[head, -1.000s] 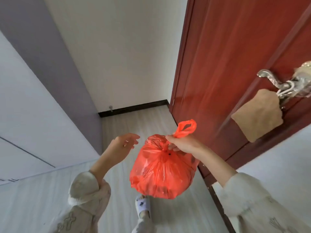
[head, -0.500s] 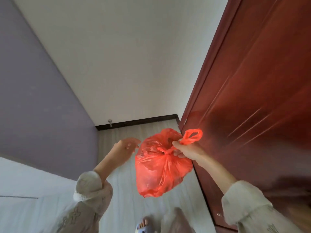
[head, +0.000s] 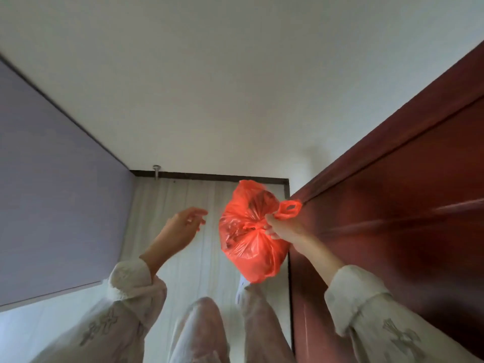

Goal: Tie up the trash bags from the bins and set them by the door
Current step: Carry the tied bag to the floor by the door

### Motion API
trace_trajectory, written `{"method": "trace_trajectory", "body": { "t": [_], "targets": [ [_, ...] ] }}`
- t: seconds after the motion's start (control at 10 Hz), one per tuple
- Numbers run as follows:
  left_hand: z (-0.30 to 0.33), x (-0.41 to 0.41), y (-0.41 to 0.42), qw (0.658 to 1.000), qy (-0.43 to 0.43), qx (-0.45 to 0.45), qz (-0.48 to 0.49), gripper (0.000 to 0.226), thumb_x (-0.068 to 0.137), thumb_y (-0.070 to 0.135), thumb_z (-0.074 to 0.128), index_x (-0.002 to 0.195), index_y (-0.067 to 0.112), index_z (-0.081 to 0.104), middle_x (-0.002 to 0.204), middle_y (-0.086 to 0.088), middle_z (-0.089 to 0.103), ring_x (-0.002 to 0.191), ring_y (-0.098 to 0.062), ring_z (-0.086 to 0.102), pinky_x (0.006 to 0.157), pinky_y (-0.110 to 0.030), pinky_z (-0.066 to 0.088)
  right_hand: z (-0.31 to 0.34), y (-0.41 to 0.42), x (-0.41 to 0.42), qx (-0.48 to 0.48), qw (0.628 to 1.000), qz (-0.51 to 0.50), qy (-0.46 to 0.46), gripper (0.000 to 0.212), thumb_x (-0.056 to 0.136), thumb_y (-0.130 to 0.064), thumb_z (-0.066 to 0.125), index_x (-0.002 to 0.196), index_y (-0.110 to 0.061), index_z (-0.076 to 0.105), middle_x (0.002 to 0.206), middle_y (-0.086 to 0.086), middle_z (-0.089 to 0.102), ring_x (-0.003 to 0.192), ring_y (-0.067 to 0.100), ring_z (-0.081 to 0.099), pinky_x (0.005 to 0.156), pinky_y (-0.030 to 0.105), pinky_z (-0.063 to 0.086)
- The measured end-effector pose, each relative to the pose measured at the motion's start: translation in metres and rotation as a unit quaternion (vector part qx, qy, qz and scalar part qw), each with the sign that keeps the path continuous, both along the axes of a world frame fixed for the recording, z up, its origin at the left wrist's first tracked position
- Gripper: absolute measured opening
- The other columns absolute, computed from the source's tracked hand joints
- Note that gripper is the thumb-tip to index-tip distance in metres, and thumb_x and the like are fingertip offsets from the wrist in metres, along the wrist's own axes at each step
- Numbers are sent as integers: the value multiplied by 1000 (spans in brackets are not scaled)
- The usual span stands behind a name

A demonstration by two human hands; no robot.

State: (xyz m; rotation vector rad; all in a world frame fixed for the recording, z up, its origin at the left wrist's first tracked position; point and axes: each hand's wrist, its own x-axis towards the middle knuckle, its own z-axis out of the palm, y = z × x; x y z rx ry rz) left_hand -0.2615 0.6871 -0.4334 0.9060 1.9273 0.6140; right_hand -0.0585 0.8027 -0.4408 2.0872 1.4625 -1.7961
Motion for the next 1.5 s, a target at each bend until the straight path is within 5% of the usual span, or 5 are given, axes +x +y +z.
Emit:
{"method": "trace_trajectory", "body": {
  "t": [0.3, 0.6, 0.9, 1.3, 1.5],
  "targets": [
    [-177, -15, 120, 996, -28, -84, -22, 29, 93, 11, 40, 118, 14, 55, 93, -3, 64, 80, -23, 62, 66, -19, 41, -175, 129, -23, -84, 994, -64, -27, 48, 91, -20, 51, 133, -1, 41, 132, 16, 52, 117, 33, 55, 55, 19, 54],
    [-346, -46, 188, 994, -5, -100, -40, 31, 94, 16, 38, 122, 17, 52, 97, -3, 63, 86, -21, 61, 80, -28, 44, -334, 203, -49, -120, 985, -105, -61, 41, 98, -16, 32, 127, 7, 49, 121, 30, 59, 106, 41, 60, 105, 43, 38],
    [-402, -34, 190, 990, -62, -128, -6, 30, 95, 14, 39, 122, 9, 51, 100, -11, 65, 82, -25, 63, 73, -31, 47, -386, 221, -37, -171, 950, -258, 39, 31, 99, -20, 30, 114, -2, 50, 129, 20, 55, 80, 22, 59, 85, 36, 45],
    [-211, -65, 170, 989, -112, -91, 40, 31, 96, 19, 36, 122, 11, 52, 103, -8, 64, 85, -18, 62, 77, -31, 51, -172, 175, -89, -186, 973, -84, 105, 18, 95, -17, 43, 91, -7, 58, 88, 9, 62, 81, 22, 59, 89, 36, 48],
    [-44, -76, 112, 985, -124, 13, 115, 29, 96, 21, 37, 120, 13, 52, 97, -2, 64, 85, -14, 62, 82, -33, 52, 8, 128, -139, -42, 987, 30, 155, 19, 92, -12, 46, 100, -5, 62, 73, 8, 57, 54, 7, 56, 50, 15, 42]
  ]
}}
